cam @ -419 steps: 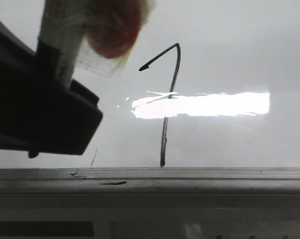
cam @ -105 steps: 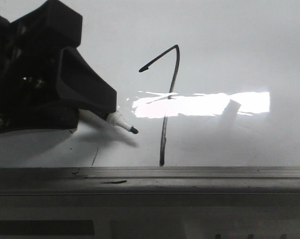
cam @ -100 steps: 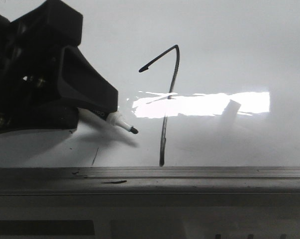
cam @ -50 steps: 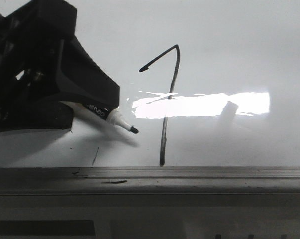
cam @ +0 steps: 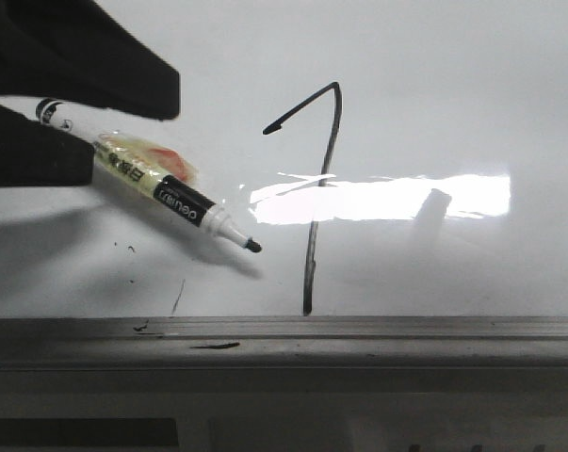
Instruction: Write number 7 on whiteboard
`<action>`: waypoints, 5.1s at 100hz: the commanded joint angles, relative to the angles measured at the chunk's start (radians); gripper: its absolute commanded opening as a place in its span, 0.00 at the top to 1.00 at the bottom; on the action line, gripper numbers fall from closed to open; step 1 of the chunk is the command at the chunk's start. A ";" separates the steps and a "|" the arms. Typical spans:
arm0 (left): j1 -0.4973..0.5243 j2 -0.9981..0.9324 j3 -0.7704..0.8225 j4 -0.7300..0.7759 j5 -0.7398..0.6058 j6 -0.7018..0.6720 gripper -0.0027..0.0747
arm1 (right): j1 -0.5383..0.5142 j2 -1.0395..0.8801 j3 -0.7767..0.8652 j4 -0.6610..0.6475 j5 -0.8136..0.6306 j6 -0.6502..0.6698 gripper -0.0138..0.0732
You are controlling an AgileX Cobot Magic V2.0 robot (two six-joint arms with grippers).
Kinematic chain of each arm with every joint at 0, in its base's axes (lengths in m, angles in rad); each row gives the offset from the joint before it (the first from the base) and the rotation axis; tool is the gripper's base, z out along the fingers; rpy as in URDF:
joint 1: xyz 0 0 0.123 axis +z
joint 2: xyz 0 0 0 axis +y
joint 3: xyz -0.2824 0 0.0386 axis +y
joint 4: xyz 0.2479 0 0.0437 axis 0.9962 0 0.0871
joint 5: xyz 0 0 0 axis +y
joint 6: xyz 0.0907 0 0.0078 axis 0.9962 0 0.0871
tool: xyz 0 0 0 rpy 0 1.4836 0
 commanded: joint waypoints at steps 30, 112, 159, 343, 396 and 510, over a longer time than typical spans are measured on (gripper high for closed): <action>0.001 -0.336 -0.026 0.124 0.012 -0.001 0.71 | -0.003 -0.017 -0.024 0.020 0.039 -0.003 0.92; 0.001 -0.772 -0.026 0.470 0.191 -0.001 0.99 | -0.003 -0.546 0.346 0.026 -0.152 -0.003 0.92; 0.001 -0.772 -0.026 0.470 0.191 -0.001 0.99 | -0.003 -0.546 0.346 0.038 -0.159 -0.003 0.92; 0.737 -0.978 0.535 1.136 0.191 -0.666 0.99 | -0.003 -0.546 0.346 0.040 -0.174 -0.003 0.92; 0.737 -0.978 0.535 1.136 0.191 -0.666 0.99 | -0.003 -0.546 0.346 0.040 -0.174 -0.003 0.92; 0.737 -0.978 0.535 1.136 0.191 -0.666 0.99 | -0.406 -0.546 0.535 -1.517 -0.066 1.475 0.92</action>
